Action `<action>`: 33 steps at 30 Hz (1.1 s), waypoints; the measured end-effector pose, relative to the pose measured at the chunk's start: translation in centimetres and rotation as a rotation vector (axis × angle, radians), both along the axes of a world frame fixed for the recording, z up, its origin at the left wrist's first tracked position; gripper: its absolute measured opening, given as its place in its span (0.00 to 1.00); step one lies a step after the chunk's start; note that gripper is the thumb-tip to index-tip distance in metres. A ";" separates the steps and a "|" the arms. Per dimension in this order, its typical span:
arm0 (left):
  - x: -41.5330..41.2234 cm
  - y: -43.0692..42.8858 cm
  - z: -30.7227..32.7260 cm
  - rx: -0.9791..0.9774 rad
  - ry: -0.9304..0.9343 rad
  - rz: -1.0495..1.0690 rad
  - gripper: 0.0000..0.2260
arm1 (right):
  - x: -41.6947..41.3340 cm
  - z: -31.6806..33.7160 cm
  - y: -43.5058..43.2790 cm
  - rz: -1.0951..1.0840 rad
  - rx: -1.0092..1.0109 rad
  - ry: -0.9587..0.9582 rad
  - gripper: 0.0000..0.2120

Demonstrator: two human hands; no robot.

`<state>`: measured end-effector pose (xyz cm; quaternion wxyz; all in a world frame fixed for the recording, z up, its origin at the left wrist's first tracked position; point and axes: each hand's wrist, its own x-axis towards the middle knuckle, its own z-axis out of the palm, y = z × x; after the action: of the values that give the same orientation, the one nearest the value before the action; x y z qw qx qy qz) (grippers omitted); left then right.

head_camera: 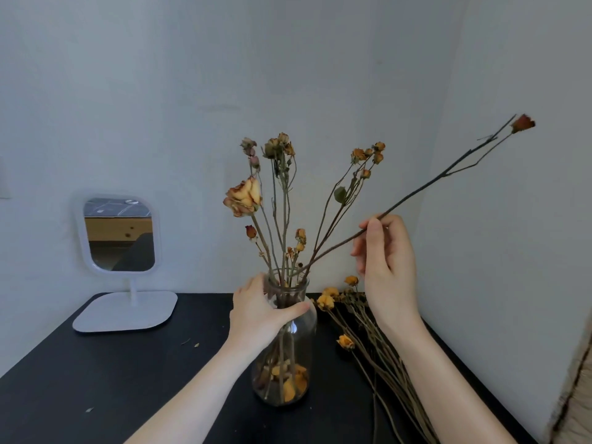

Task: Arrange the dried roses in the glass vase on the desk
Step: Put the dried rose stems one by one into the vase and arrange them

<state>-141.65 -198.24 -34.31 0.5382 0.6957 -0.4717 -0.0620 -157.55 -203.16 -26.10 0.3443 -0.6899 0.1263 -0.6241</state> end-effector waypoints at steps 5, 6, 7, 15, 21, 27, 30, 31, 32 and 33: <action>-0.6 -0.3 0.0 0.014 -0.021 0.113 0.31 | 1.2 -0.3 -0.4 -0.079 -0.023 0.160 0.08; -0.6 -0.3 -0.1 0.008 0.010 0.096 0.30 | 1.4 -0.4 -0.5 -0.091 -0.029 0.207 0.08; -0.6 -0.3 -0.2 0.002 0.040 0.075 0.30 | 1.7 -0.5 -0.6 -0.099 -0.032 0.250 0.07; -0.7 -0.4 -0.6 -0.011 0.097 0.041 0.27 | 3.6 -1.3 -0.5 -0.160 -0.091 0.517 0.04; -0.7 -0.4 -0.5 -0.013 0.106 0.037 0.30 | 4.6 -2.1 -0.8 -0.173 -0.043 0.687 0.06; -0.8 -0.4 -0.6 -0.011 0.103 0.044 0.30 | 4.6 -1.8 -0.8 -0.077 0.056 0.520 0.04; -0.8 -0.4 -0.6 -0.001 0.097 0.047 0.30 | 4.5 -1.8 -0.8 -0.080 0.070 0.498 0.06; -0.8 -0.3 -0.6 -0.001 0.100 0.045 0.30 | 4.5 -1.9 -0.8 -0.075 0.068 0.508 0.07; -0.8 -0.3 -0.6 -0.002 0.105 0.043 0.30 | 4.5 -1.9 -0.8 -0.065 0.067 0.531 0.07; -0.8 -0.3 -0.6 -0.006 0.111 0.041 0.30 | 4.4 -2.0 -0.8 -0.055 0.063 0.565 0.07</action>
<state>-142.45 -198.52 -34.91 0.5667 0.6991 -0.4269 -0.0883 -153.11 -203.91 -28.14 0.2994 -0.8218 0.2553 -0.4120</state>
